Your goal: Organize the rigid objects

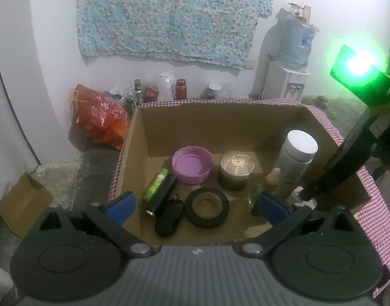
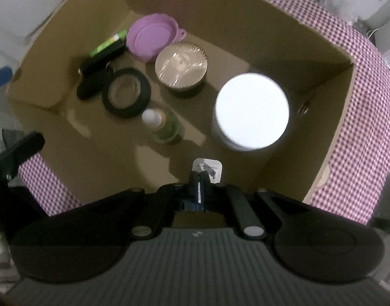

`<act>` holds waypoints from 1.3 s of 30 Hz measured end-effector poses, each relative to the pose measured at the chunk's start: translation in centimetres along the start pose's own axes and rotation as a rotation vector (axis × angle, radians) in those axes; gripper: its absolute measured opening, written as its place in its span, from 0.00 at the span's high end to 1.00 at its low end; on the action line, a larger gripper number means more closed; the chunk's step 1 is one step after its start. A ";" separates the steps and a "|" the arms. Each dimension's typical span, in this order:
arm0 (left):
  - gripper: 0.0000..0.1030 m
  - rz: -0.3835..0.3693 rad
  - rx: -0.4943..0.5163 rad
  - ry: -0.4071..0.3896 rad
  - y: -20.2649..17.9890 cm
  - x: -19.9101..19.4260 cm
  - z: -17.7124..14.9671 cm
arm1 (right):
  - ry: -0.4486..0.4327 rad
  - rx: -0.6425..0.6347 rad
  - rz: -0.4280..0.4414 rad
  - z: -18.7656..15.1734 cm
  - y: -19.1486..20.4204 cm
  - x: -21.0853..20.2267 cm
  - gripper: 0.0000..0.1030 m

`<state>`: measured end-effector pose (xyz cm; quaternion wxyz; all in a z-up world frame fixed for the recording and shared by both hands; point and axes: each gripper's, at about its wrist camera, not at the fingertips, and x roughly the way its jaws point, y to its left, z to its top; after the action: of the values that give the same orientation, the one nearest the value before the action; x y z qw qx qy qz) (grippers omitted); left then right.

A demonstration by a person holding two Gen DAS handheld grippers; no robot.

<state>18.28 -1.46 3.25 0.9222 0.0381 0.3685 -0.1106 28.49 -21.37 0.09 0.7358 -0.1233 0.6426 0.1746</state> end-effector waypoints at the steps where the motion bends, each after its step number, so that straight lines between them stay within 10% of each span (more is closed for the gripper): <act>1: 0.00 0.001 -0.001 0.000 0.0 0.0 0.0 | -0.007 0.005 0.005 0.2 -0.1 0.1 1.00; 12: 0.00 0.001 -0.002 -0.001 0.0 -0.1 -0.1 | -0.089 0.039 0.050 1.4 -0.2 -0.3 0.96; 17: 0.00 -0.002 -0.008 -0.009 -0.1 -0.9 -0.2 | -0.221 0.095 0.119 -0.4 -0.9 -3.5 0.77; 30: 0.00 0.032 -0.042 -0.010 -1.7 -4.2 -2.4 | -0.721 0.432 0.234 -18.5 1.8 -8.3 0.21; 39: 0.00 0.063 -0.034 -0.017 -3.1 -5.5 -3.7 | -0.750 0.450 -0.096 -20.0 6.1 -6.0 0.02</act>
<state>11.25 -2.96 4.40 0.9289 0.0333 0.3610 -0.0754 7.27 -24.55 3.41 0.9340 0.0821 0.3466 0.0287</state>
